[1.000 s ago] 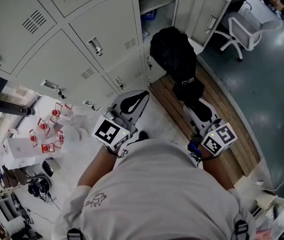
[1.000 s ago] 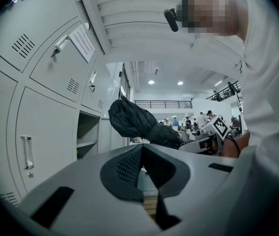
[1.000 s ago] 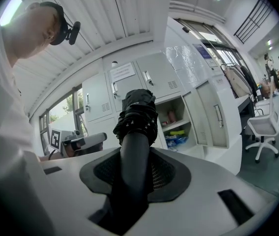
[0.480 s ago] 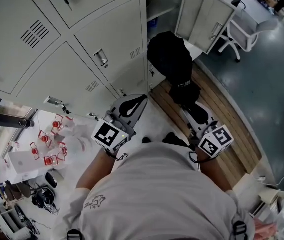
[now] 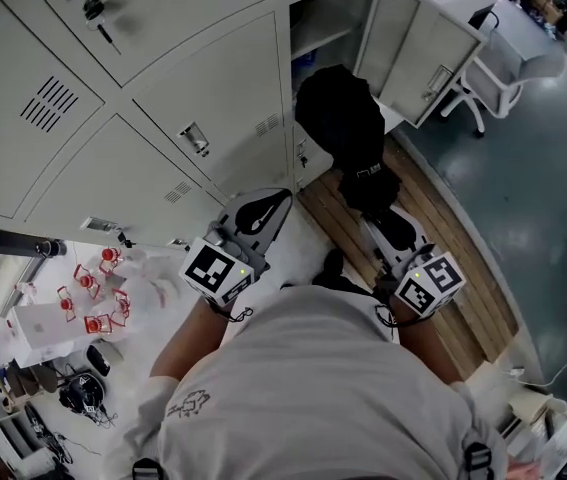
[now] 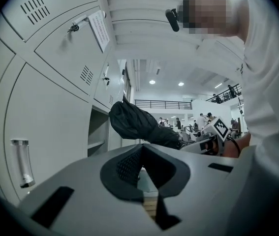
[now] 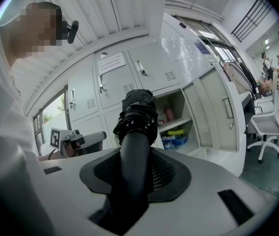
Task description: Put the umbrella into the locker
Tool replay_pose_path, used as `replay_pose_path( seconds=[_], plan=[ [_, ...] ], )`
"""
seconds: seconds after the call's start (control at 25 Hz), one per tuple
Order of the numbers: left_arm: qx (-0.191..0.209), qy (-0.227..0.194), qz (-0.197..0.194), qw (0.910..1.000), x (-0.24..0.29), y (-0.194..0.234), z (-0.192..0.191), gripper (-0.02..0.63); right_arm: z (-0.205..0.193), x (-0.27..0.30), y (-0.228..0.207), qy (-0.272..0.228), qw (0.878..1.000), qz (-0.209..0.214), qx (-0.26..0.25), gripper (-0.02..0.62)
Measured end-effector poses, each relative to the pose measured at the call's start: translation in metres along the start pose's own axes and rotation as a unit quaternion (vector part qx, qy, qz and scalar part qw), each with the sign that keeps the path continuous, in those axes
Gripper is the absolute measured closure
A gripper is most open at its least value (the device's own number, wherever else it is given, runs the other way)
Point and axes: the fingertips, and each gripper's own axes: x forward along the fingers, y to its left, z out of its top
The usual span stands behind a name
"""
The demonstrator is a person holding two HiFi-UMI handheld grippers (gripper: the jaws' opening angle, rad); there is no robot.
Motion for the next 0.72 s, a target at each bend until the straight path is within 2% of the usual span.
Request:
replay_pose_path(
  seconds=[0.44,0.72],
  plan=[
    [-0.001,0.005,0.026,0.9996,0.097,0.019,-0.007,0.595,0.024,0.016,-0.1,0.024,0.999,0.024,0.0,0.425],
    [-0.01,0.004,0.05,0.9987,0.143,0.021,-0.02,0.595,0.024,0.015,-0.154,0.045,0.998,0.037,-0.004,0.425]
  ],
)
